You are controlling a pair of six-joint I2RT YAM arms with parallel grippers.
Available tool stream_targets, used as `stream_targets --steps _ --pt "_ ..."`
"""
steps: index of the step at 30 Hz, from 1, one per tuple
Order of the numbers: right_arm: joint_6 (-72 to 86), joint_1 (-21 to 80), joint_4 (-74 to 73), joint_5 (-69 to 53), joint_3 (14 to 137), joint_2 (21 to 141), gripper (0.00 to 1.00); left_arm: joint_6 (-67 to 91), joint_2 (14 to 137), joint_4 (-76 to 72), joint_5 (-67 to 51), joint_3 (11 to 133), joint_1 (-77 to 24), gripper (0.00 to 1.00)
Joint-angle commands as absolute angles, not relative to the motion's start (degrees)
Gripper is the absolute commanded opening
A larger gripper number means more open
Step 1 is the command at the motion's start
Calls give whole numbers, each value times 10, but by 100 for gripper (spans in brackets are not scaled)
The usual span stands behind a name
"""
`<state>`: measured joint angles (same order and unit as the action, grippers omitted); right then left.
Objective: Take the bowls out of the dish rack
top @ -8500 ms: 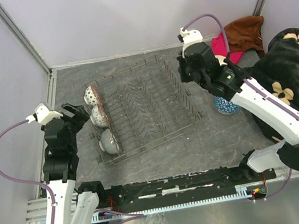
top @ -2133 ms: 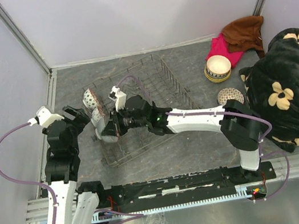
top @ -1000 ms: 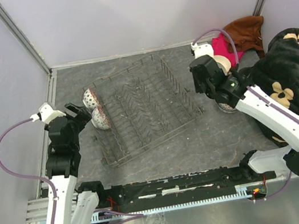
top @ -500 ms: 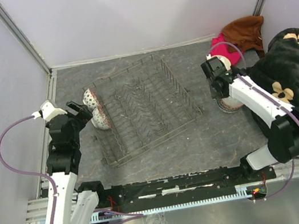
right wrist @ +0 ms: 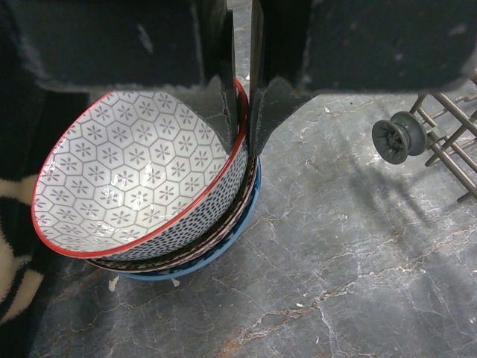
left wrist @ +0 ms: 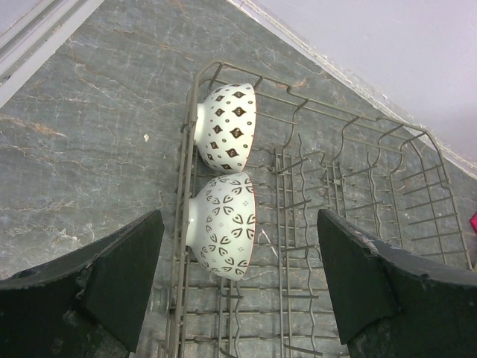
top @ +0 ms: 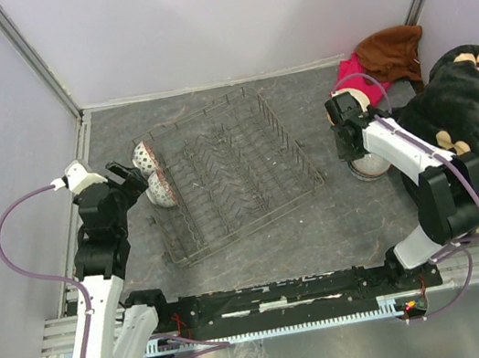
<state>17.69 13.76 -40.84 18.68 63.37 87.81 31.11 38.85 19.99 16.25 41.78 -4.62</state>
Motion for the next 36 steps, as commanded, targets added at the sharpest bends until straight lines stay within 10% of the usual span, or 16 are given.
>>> stream_targets --steps 1,7,18,36 --pt "170 127 -378 187 637 878 1 325 385 175 165 419 -47 90" --pt "177 118 -377 177 638 881 7 325 385 176 165 420 -46 90" --pt "190 113 -380 175 637 857 56 325 382 178 165 421 -46 90" --pt "217 208 -303 76 674 682 69 325 383 183 171 420 -46 90"
